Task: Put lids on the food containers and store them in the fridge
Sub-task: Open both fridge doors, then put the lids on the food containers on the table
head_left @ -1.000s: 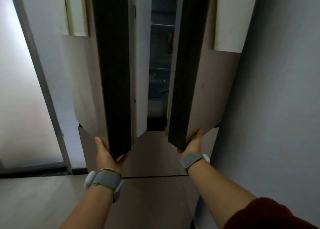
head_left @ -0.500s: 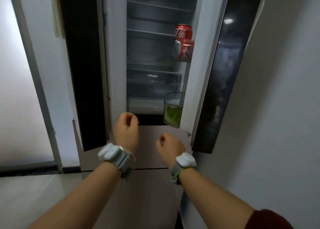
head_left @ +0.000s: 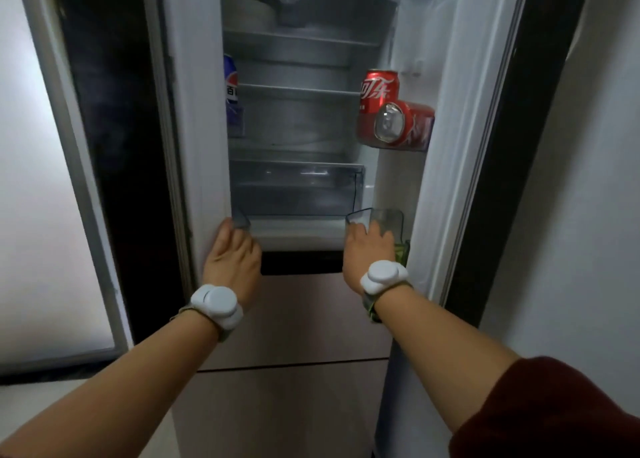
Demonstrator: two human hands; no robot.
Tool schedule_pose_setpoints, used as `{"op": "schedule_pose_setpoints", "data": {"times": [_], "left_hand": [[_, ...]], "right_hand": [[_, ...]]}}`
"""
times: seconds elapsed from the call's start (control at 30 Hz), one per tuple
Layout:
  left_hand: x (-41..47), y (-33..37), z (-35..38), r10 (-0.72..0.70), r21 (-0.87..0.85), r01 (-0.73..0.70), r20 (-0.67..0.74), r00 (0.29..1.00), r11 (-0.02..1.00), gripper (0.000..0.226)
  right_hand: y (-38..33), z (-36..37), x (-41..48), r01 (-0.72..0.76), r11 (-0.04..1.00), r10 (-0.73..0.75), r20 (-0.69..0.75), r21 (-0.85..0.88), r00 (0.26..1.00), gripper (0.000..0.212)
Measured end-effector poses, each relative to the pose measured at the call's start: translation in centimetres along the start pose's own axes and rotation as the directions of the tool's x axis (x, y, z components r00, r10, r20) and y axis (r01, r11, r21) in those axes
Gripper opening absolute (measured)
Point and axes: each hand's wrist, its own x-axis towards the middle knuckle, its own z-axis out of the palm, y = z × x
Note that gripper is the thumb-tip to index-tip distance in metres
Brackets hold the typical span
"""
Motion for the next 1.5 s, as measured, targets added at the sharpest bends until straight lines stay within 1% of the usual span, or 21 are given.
{"op": "schedule_pose_setpoints", "data": {"times": [0.07,0.13,0.2,0.23,0.27,0.37,0.4,0.43,0.5,0.6,0.7,0.8,0.87,0.97,1.13,1.2,1.3,1.33,1.37,1.43,1.5], "left_hand": [[-0.9,-0.9,-0.1,-0.136,-0.134,0.129,-0.044,0.99,0.983,0.031],[-1.7,-1.4,0.0,-0.24,-0.177,0.221,-0.094,0.966,0.959,0.038],[-1.9,-1.5,0.2,-0.216,-0.139,0.205,-0.072,0.974,0.969,0.045],[-1.4,-1.0,-0.1,-0.155,-0.122,0.146,-0.064,0.986,0.982,0.048],[-0.8,-0.8,-0.4,-0.115,-0.111,0.112,-0.026,0.993,0.987,0.054],[0.8,-2.2,0.2,-0.169,-0.076,0.19,0.226,0.959,0.979,0.072],[0.9,-3.1,0.6,-0.197,-0.036,0.217,0.288,0.937,0.976,0.074],[0.6,-3.7,1.3,-0.217,0.011,0.224,0.301,0.929,0.974,0.074],[-0.4,-4.8,1.9,-0.236,0.085,0.221,0.275,0.932,0.971,0.072],[-1.4,-6.4,2.3,-0.283,0.081,0.271,0.231,0.931,0.959,0.069],[-1.9,-8.8,3.0,-0.356,0.037,0.356,0.191,0.915,0.934,0.049],[-3.1,-10.9,4.0,-0.383,-0.019,0.39,0.156,0.91,0.92,0.026],[-3.6,-12.4,4.7,-0.4,-0.064,0.408,0.108,0.91,0.911,0.022],[-4.5,-14.3,5.4,-0.395,-0.132,0.413,0.139,0.908,0.901,0.036],[-5.4,-17.2,6.3,-0.39,-0.166,0.413,0.154,0.908,0.895,0.041],[-5.9,-17.8,7.0,-0.364,-0.183,0.386,0.141,0.921,0.904,0.043],[-5.7,-17.7,7.1,-0.367,-0.184,0.385,0.121,0.922,0.905,0.041],[-5.4,-17.3,6.9,-0.366,-0.192,0.38,0.105,0.925,0.905,0.039],[-5.5,-17.2,7.0,-0.364,-0.201,0.376,0.092,0.927,0.905,0.038],[-6.0,-17.9,7.5,-0.361,-0.251,0.352,0.008,0.932,0.902,0.032],[-7.1,-17.7,7.6,-0.359,-0.355,0.295,-0.128,0.925,0.887,0.037]], "right_hand": [[0.0,-0.3,0.5,0.001,1.0,-0.002,0.01,0.017,1.0,0.052],[-0.1,-0.3,0.9,0.009,1.0,-0.009,0.035,-0.003,0.999,0.052],[-0.4,-0.3,1.8,0.01,0.999,-0.007,0.071,-0.037,0.997,0.05],[-0.4,-0.2,2.3,0.007,0.996,0.003,0.108,-0.092,0.994,0.049],[-0.5,-0.4,2.9,0.023,0.987,0.0,0.14,-0.16,0.99,0.047],[-1.4,-0.5,4.4,0.147,0.894,-0.057,0.219,-0.423,0.974,0.042],[-1.7,-0.1,5.1,0.179,0.862,-0.072,0.235,-0.474,0.969,0.044],[-1.7,0.4,5.6,0.202,0.842,-0.08,0.254,-0.501,0.964,0.046],[-1.7,1.4,6.6,0.253,0.825,-0.122,0.278,-0.505,0.953,0.046],[-1.3,2.0,7.2,0.266,0.818,-0.109,0.317,-0.509,0.942,0.051],[-0.9,2.5,7.5,0.136,0.868,0.019,0.306,-0.478,0.952,0.077],[-1.0,2.9,7.2,-0.001,0.927,0.126,0.311,-0.375,0.942,0.086],[-1.2,2.6,7.2,-0.039,0.929,0.166,0.323,-0.367,0.932,0.08],[-2.4,1.1,7.0,-0.008,0.892,0.191,0.361,-0.452,0.913,0.062],[-4.1,-0.9,6.2,0.011,0.805,0.237,0.339,-0.593,0.91,0.039],[-5.2,-1.6,4.9,0.003,0.778,0.269,0.337,-0.628,0.902,0.037],[-6.3,-1.6,4.8,0.022,0.701,0.32,0.342,-0.713,0.883,0.046],[-6.4,-1.6,5.0,0.028,0.701,0.314,0.344,-0.712,0.885,0.049],[-7.2,-1.8,5.0,0.005,0.751,0.296,0.343,-0.661,0.892,0.05],[-9.8,-1.8,5.7,0.09,0.889,0.078,0.343,-0.449,0.936,0.045],[-12.7,-2.2,4.8,0.248,0.955,-0.192,0.297,-0.162,0.935,0.037]]}}
